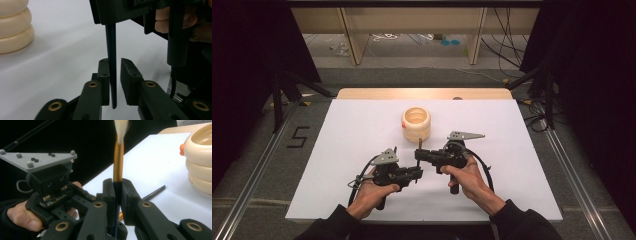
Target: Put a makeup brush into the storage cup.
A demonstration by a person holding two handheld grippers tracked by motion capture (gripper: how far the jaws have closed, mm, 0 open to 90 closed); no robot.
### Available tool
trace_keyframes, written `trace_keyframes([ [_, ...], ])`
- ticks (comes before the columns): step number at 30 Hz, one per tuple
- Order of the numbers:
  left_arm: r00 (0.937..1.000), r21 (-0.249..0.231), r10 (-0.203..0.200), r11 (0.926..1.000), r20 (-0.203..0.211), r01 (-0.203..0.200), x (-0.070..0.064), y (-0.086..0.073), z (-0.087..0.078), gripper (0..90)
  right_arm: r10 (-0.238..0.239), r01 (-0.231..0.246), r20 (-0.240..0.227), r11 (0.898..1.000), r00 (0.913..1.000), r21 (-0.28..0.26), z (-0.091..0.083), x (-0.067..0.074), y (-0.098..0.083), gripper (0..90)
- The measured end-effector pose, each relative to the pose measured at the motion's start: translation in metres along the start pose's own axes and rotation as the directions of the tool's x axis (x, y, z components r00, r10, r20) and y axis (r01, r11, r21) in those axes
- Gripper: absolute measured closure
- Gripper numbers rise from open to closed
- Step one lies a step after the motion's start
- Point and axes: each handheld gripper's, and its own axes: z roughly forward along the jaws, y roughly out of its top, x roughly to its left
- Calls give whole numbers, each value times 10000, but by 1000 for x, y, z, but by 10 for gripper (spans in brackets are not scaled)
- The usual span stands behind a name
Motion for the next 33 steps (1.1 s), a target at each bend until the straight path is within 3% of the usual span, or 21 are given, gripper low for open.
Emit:
trace_keyframes([
  [3,9999,20,88,10000,-132,-88,0,1,-3,588,-49,50,-53,9999,10000,94,-1,3,2,834],
  [7,9988,-46,264,9996,-406,-266,2,2,-10,491,-421,420,91,9990,9991,119,-3,4,4,833],
  [10,9941,14,690,9976,-833,-691,3,0,-17,446,-841,837,371,9964,9958,105,-5,3,6,833],
  [13,9923,-62,680,9976,-1040,-690,4,-1,-25,402,-1037,1030,567,9946,9930,142,-7,2,8,833],
  [16,9895,-126,768,9968,-1226,-789,5,-2,-31,368,-1234,1231,738,9924,9896,89,-8,-1,10,833],
  [24,9825,254,1062,9943,-1533,-1036,5,-13,-45,303,-1662,1665,1089,9860,9801,66,-10,-6,19,833],
  [29,9824,424,805,9963,-1686,-743,7,-22,-50,283,-1835,1852,1313,9827,9742,-4,-11,-10,29,833],
  [30,9797,504,837,9959,-1820,-757,8,-23,-51,281,-1850,1867,1331,9824,9737,-3,-11,-11,31,833],
  [33,9787,706,668,9960,-1944,-540,9,-28,-51,277,-2125,2150,1466,9766,9661,-16,-9,-12,38,833],
])
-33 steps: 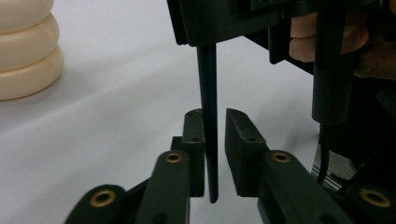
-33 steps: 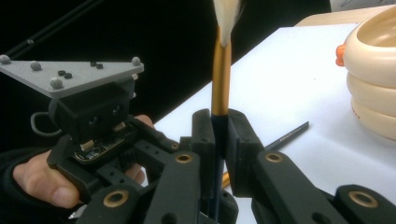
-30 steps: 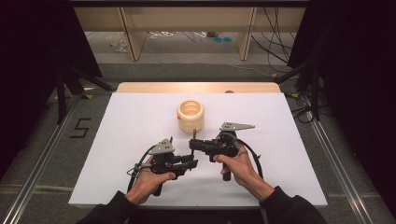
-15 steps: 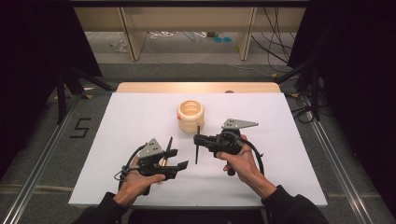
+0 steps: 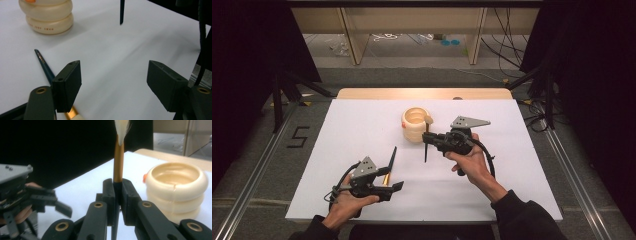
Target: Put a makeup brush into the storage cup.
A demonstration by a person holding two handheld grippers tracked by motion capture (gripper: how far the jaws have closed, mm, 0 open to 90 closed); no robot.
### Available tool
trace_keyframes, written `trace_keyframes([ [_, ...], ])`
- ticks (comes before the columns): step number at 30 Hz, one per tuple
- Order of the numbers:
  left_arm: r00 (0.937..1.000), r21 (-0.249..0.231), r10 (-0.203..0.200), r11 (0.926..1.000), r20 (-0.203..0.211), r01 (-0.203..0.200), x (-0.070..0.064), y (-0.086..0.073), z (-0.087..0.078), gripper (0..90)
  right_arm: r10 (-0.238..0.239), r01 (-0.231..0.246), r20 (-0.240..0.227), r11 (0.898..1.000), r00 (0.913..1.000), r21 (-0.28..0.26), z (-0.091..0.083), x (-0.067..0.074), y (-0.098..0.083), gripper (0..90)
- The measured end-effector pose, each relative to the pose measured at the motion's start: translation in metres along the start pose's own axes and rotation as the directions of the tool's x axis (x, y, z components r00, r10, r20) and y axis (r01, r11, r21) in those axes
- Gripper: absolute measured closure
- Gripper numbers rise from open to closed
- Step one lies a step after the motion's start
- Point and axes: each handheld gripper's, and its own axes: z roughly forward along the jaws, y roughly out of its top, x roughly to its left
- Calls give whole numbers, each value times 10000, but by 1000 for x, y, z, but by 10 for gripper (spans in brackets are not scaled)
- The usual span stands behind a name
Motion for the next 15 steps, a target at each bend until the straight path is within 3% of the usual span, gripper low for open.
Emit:
trace_keyframes([
  [15,9987,-16,-64,10000,-502,63,0,-6,-4,244,-367,369,366,9993,9987,-53,13,-15,25,832],
])
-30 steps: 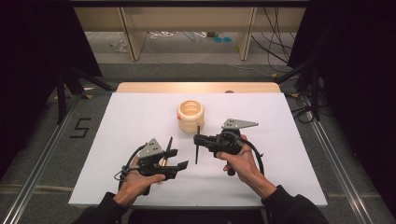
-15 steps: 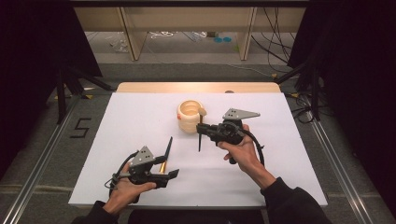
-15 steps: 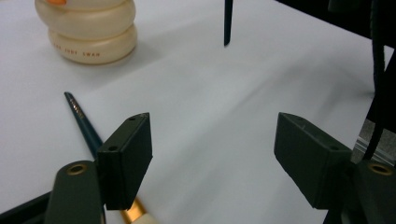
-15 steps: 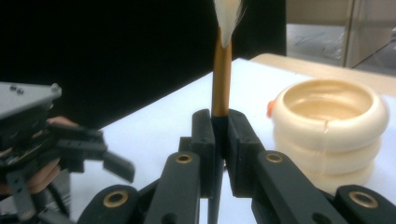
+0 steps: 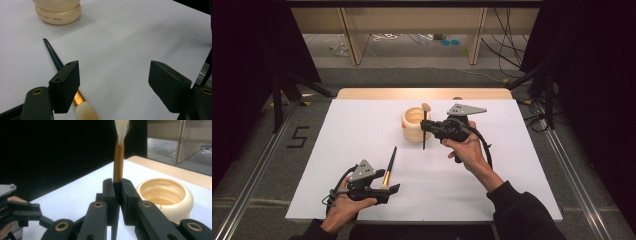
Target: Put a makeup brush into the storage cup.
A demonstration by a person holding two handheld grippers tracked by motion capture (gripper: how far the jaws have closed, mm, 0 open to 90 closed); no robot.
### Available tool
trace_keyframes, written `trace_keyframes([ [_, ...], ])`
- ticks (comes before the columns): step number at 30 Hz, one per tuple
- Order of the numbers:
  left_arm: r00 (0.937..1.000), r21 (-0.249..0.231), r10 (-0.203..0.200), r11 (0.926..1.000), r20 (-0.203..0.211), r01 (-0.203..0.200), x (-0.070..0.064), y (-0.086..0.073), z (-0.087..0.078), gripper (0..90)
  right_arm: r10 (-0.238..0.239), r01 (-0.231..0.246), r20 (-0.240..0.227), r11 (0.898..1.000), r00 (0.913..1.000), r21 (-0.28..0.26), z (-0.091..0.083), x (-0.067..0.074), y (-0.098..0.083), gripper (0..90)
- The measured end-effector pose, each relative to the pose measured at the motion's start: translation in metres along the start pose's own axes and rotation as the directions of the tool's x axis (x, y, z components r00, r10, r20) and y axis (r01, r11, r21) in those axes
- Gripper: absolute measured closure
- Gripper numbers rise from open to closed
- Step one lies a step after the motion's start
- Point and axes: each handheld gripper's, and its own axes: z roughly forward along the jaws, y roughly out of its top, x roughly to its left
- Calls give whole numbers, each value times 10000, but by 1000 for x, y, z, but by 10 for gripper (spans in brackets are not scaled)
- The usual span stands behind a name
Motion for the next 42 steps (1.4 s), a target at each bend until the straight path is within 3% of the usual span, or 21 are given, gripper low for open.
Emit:
trace_keyframes([
  [16,9997,41,-95,9999,-230,96,2,-1,0,184,-81,88,338,9998,9994,-186,16,-15,26,832],
  [30,9995,192,155,9997,-270,-150,5,-1,-1,185,-366,377,732,9992,9966,-135,30,-24,32,832],
  [33,9996,31,-41,10000,-279,42,4,-1,0,185,-416,431,782,9989,9961,-177,33,-25,33,832],
  [35,9995,191,154,9997,-280,-149,5,-1,-1,185,-343,359,845,9992,9958,-175,34,-28,34,832],
  [42,9997,138,84,9999,-224,-81,3,-1,0,206,-496,549,1221,9977,9913,-406,40,-35,42,832],
])
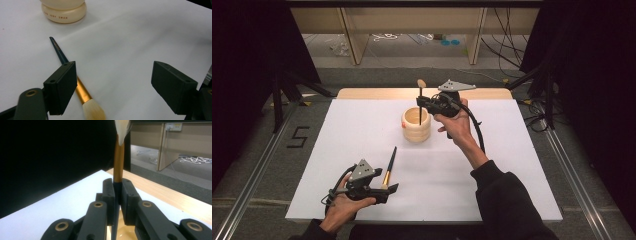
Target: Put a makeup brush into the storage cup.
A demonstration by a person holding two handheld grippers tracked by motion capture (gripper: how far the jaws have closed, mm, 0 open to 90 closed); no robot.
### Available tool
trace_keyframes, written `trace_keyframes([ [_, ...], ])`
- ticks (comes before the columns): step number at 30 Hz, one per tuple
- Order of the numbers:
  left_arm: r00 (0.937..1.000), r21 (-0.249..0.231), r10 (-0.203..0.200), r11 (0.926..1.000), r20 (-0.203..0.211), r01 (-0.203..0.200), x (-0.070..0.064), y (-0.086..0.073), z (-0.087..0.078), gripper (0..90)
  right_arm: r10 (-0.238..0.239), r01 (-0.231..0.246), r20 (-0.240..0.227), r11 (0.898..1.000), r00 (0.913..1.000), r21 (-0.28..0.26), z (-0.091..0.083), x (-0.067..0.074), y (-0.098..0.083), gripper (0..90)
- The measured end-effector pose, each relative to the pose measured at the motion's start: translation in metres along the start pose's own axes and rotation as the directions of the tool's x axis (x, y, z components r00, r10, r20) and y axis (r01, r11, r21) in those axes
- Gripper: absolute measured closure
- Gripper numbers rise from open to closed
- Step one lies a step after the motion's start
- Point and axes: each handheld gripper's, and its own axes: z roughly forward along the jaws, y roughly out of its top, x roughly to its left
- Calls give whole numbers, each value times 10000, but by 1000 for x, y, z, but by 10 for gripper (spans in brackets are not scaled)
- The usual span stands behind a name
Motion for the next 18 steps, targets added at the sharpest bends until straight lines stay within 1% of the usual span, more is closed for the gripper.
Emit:
trace_keyframes([
  [1,10000,7,-4,10000,-3,4,0,0,0,206,49,-49,39,10000,10000,78,0,-1,1,832],
  [3,10000,23,6,10000,9,-6,0,0,0,206,0,-1,126,9999,9999,126,2,-3,3,832],
  [4,10000,-38,-15,10000,37,15,0,0,1,209,-44,44,142,10000,9999,5,4,-4,3,832],
  [5,10000,-37,-14,10000,31,14,0,0,1,211,95,-97,144,9999,9999,81,5,-4,4,832],
  [6,10000,32,-1,10000,13,1,0,0,0,211,-43,42,195,10000,9998,58,6,-5,5,832],
  [7,10000,10,12,10000,24,-12,0,0,0,211,-85,85,205,10000,9998,18,7,-6,5,832],
  [8,10000,31,7,10000,17,-7,0,0,0,210,-20,18,257,10000,9997,84,9,-6,6,832],
  [10,10000,-44,-32,10000,33,32,0,-1,1,206,-11,10,242,10000,9997,59,12,-8,5,832],
  [12,10000,-34,-40,10000,17,40,1,0,1,204,-32,28,357,9999,9994,111,14,-9,3,831],
  [15,10000,-38,-47,10000,13,47,0,-1,1,204,68,-77,425,9998,9991,204,19,-12,-1,832],
  [16,10000,-31,12,10000,10,-12,1,0,0,204,83,-92,420,9997,9991,212,20,-13,-2,832],
  [17,10000,-46,-34,10000,30,34,1,0,1,204,74,-82,453,9998,9989,167,21,-14,-2,831],
  [18,10000,-43,-35,10000,23,35,1,0,1,204,181,-190,410,9996,9990,222,23,-15,-3,831],
])
